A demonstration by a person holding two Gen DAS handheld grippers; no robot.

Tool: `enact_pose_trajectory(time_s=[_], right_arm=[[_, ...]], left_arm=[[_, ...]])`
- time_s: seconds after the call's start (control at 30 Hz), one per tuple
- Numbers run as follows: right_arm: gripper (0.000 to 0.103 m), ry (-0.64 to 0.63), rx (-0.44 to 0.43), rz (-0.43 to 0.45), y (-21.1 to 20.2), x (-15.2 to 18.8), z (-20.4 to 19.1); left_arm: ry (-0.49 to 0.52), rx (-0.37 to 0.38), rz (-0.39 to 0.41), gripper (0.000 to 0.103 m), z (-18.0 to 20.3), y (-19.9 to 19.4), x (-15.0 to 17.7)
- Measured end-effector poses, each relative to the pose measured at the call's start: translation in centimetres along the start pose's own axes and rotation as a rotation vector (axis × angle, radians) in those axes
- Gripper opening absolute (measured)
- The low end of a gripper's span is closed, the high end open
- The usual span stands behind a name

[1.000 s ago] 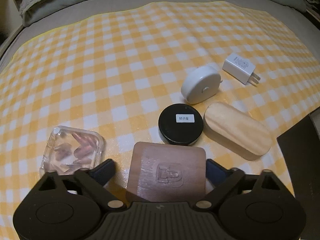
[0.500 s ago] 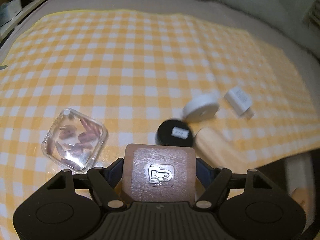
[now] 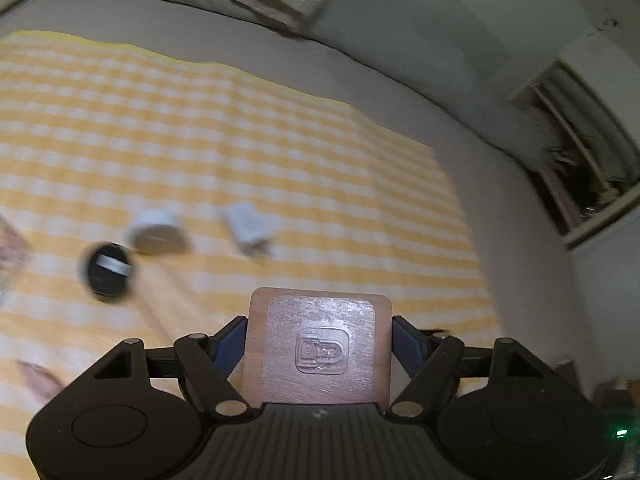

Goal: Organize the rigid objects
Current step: 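Carry the wooden coaster with the left tool into the box and release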

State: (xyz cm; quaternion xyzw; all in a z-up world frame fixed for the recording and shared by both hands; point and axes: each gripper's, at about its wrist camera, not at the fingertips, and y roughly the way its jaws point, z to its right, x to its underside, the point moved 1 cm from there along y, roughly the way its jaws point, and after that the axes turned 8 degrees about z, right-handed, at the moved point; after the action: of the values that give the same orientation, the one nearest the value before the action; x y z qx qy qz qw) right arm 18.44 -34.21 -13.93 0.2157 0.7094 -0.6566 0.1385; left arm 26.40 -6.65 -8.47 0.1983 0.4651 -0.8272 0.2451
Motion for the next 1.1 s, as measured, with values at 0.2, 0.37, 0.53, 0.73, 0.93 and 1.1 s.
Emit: enact_pose_trajectory(time_s=[0.2,0.37,0.53,0.73,0.93,1.1], right_arm=[[0.004,0.002,-0.004,0.001,0.1,-0.1,0.0],[0.004,-0.005,-0.007,0.002,0.2,-0.4,-0.2],[0.004,-0.004,-0.019,0.007,0.0,0.0,0.1],[0.004,-0.003,-0.029,0.011,0.0,0.4,0.4],[0.004,-0.006,-0.030,0.011,0.1,0.6,0.4],[0.005,-0.009,-0.038,0.005,0.0,0.7,0.4]], left_arm=[[-0.027,0.060,-0.059,0.076,4.8,2.9,2.7],[-0.061,0.051,-0.109,0.076,6.8,6.1,4.6],[-0.052,0.007,-0.119,0.076,7.5,8.9,5.7],[-0.122,-0.002,-0.120,0.076,7.2,11.5,6.8],[-0.148,0.003,-0.123,0.086,7.2,12.9,7.9],[-0.128,0.034,-0.110,0.092,7.4,12.4,7.9]])
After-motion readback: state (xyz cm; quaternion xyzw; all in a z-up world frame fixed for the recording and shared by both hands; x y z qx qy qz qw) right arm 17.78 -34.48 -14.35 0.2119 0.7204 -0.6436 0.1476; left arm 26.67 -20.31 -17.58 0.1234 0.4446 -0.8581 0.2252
